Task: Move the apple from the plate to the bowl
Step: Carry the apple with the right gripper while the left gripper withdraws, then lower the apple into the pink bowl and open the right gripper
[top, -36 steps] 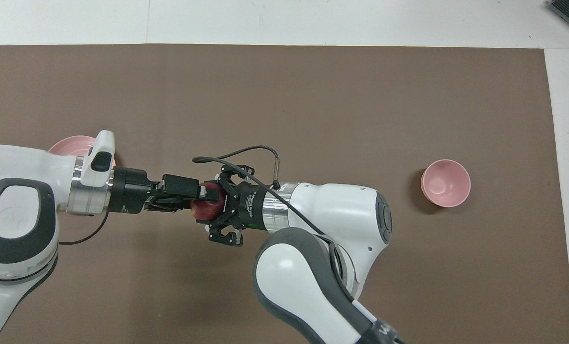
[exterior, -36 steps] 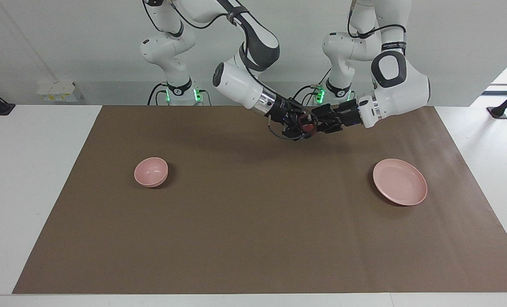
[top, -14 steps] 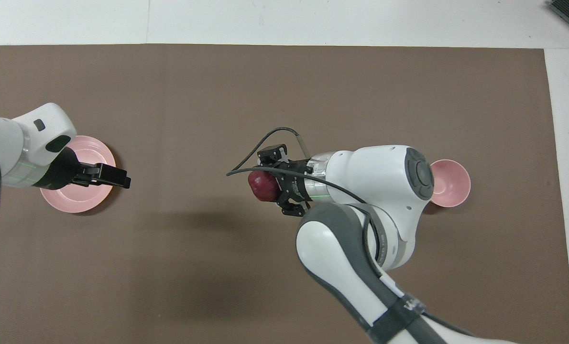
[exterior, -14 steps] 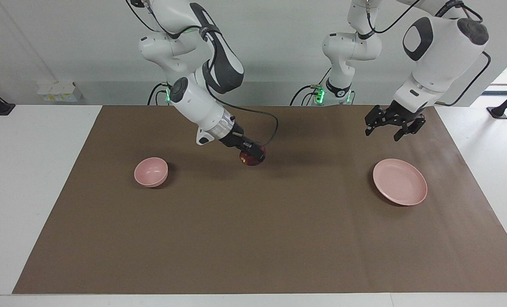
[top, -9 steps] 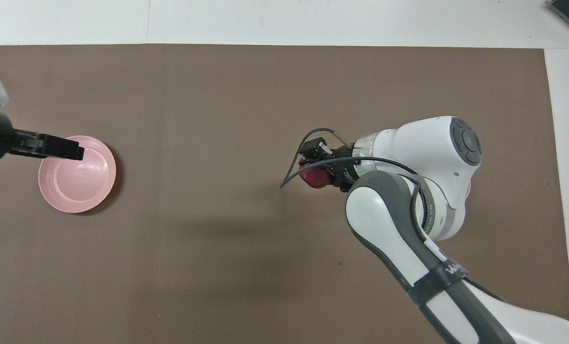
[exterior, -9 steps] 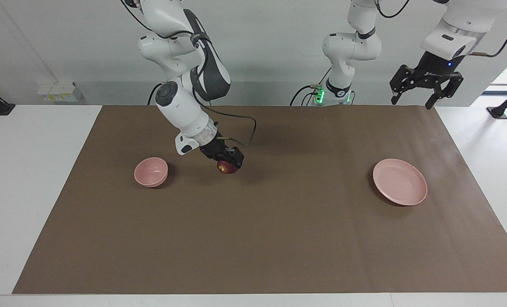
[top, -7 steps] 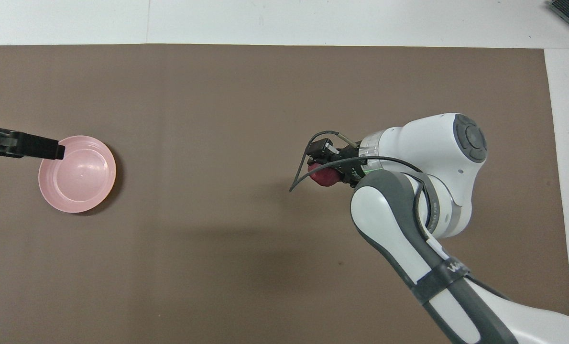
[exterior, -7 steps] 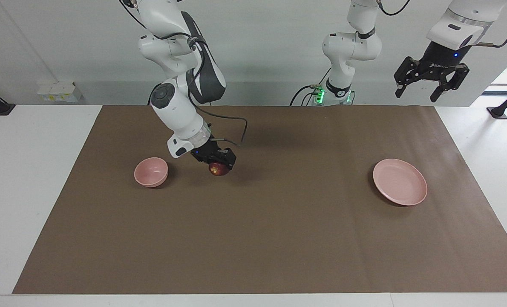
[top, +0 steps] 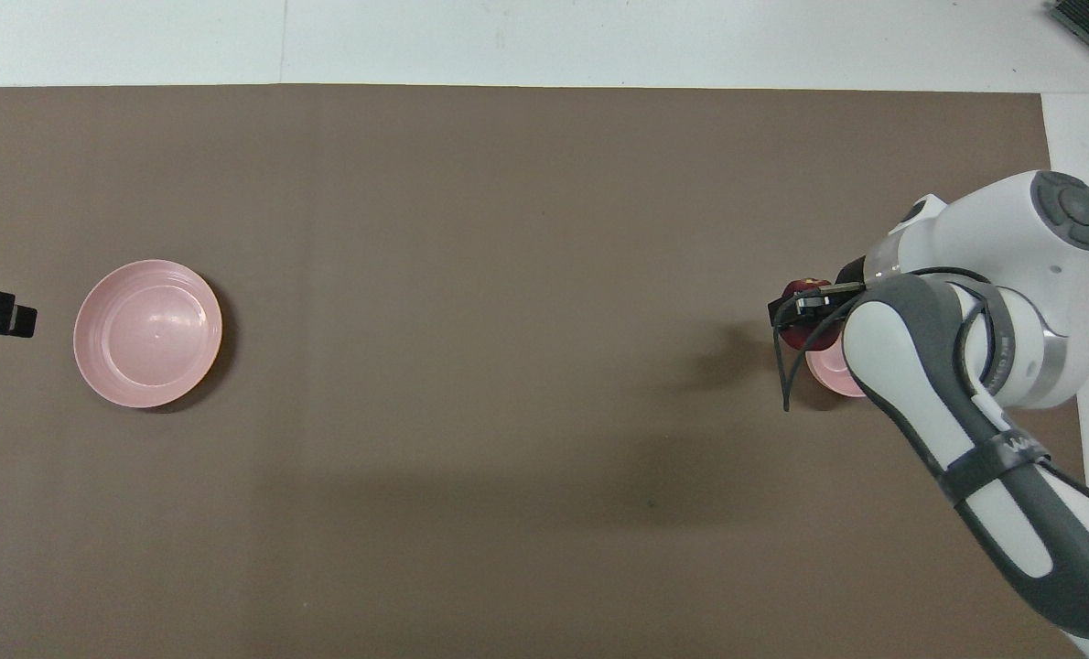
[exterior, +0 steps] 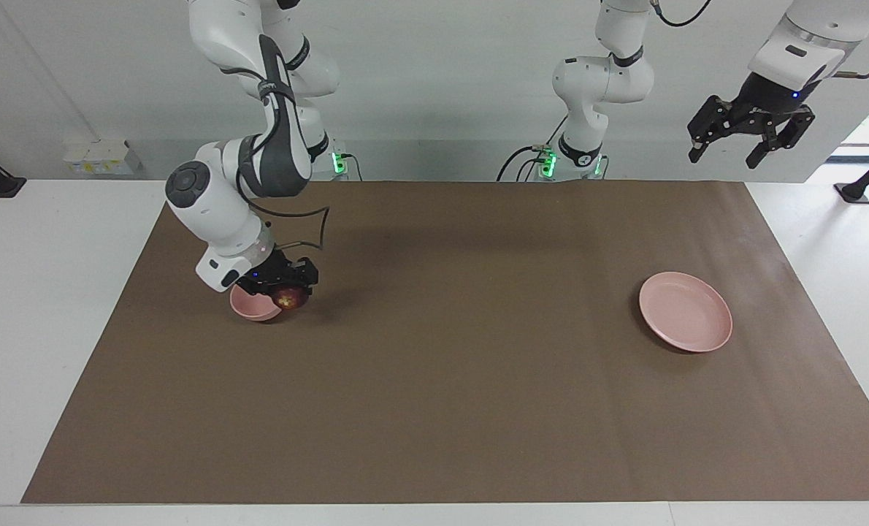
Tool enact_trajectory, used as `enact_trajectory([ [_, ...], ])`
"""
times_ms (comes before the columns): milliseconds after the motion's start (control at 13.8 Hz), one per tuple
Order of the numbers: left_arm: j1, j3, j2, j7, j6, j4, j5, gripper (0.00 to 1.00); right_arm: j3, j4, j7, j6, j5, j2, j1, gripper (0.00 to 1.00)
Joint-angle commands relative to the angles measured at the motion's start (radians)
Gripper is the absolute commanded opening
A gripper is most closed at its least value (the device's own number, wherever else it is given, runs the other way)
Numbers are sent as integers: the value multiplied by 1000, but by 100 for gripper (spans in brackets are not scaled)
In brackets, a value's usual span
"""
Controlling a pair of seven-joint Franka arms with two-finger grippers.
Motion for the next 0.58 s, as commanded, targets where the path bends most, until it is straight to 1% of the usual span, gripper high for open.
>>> enact_trajectory([
  [0,30,-4,-19,-7,-25,16,11,100,11,-25,-19,-62,-50,-21,-30,0],
  [144,32,-5,-17,-12,-14,15,11,100,8,-68,-12,-51,-73,-42,-53,0],
  [289,33,-4,-17,-13,-14,15,6,100,9,-87,-18,-21,-114,-43,-68,0],
  [433,30,-5,-17,-10,-20,16,8,100,9,-128,-31,63,-117,-39,-79,0],
  [506,30,-5,-19,-10,-31,15,6,100,9,-137,-38,81,-119,-41,-79,9],
])
